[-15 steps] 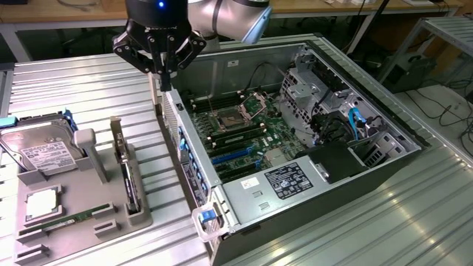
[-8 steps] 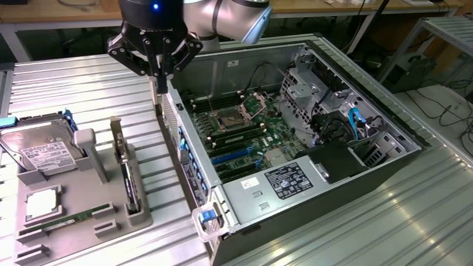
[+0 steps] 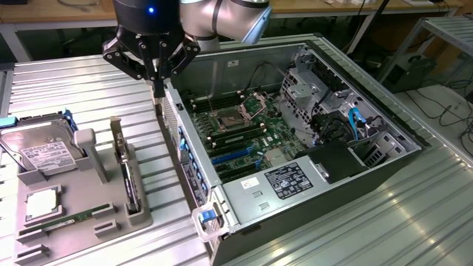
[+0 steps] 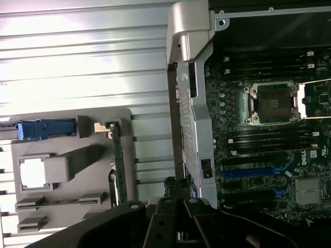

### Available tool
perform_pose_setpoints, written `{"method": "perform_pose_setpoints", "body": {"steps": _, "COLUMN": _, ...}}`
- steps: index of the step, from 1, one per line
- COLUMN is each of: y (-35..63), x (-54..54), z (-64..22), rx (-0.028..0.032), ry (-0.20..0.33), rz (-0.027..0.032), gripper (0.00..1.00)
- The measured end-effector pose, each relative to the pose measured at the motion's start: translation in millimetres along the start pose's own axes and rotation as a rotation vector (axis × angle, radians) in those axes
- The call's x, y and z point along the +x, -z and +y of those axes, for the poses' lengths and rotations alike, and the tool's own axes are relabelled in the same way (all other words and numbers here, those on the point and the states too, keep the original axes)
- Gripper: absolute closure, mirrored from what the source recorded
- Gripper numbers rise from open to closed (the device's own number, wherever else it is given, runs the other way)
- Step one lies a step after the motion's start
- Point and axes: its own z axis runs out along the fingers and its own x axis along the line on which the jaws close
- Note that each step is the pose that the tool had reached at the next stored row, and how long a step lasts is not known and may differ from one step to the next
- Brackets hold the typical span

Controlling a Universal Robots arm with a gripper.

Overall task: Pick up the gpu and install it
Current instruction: 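Reach for the gpu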

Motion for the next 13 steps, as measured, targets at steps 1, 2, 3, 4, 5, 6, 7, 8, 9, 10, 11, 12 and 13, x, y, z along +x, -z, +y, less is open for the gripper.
{"method": "perform_pose_setpoints", "body": {"steps": 1, "y": 0.1, "x": 0.7, "z": -0.9, "rx": 0.0, "ry": 0.0, "rz": 0.0001, "gripper": 0.89}}
{"method": "perform_pose_setpoints", "body": {"steps": 2, "y": 0.2, "x": 1.5, "z": -1.8, "rx": 0.0001, "ry": 0.0, "rz": 0.0001, "gripper": 0.89}}
{"method": "perform_pose_setpoints", "body": {"steps": 3, "y": 0.2, "x": 2.4, "z": -2.9, "rx": 0.0001, "ry": 0.0, "rz": 0.0001, "gripper": 0.89}}
{"method": "perform_pose_setpoints", "body": {"steps": 4, "y": 0.3, "x": 3.3, "z": -3.9, "rx": 0.0001, "ry": 0.0, "rz": 0.0001, "gripper": 0.89}}
{"method": "perform_pose_setpoints", "body": {"steps": 5, "y": 0.4, "x": 4.1, "z": -4.9, "rx": 0.0001, "ry": 0.0, "rz": 0.0001, "gripper": 0.89}}
{"method": "perform_pose_setpoints", "body": {"steps": 6, "y": 0.5, "x": 4.9, "z": -6.0, "rx": 0.0001, "ry": 0.001, "rz": 0.0001, "gripper": 0.89}}
{"method": "perform_pose_setpoints", "body": {"steps": 7, "y": 0.5, "x": 6.1, "z": -7.4, "rx": 0.0001, "ry": 0.001, "rz": 0.0001, "gripper": 0.89}}
{"method": "perform_pose_setpoints", "body": {"steps": 8, "y": 0.6, "x": 7.5, "z": -8.6, "rx": 0.0001, "ry": 0.001, "rz": 0.0001, "gripper": 0.89}}
{"method": "perform_pose_setpoints", "body": {"steps": 9, "y": 0.7, "x": 9.2, "z": -9.7, "rx": 0.0, "ry": 0.002, "rz": 0.0001, "gripper": 0.89}}
{"method": "perform_pose_setpoints", "body": {"steps": 10, "y": 0.8, "x": 11.3, "z": -10.6, "rx": 0.0, "ry": 0.003, "rz": 0.0002, "gripper": 0.89}}
{"method": "perform_pose_setpoints", "body": {"steps": 11, "y": 0.9, "x": 13.4, "z": -11.1, "rx": 0.0, "ry": 0.004, "rz": 0.0003, "gripper": 0.89}}
{"method": "perform_pose_setpoints", "body": {"steps": 12, "y": 1.0, "x": 16.5, "z": -11.7, "rx": 0.0, "ry": 0.007, "rz": 0.0004, "gripper": 0.89}}
{"method": "perform_pose_setpoints", "body": {"steps": 13, "y": 1.1, "x": 19.5, "z": -12.3, "rx": -0.0002, "ry": 0.011, "rz": 0.0006, "gripper": 0.89}}
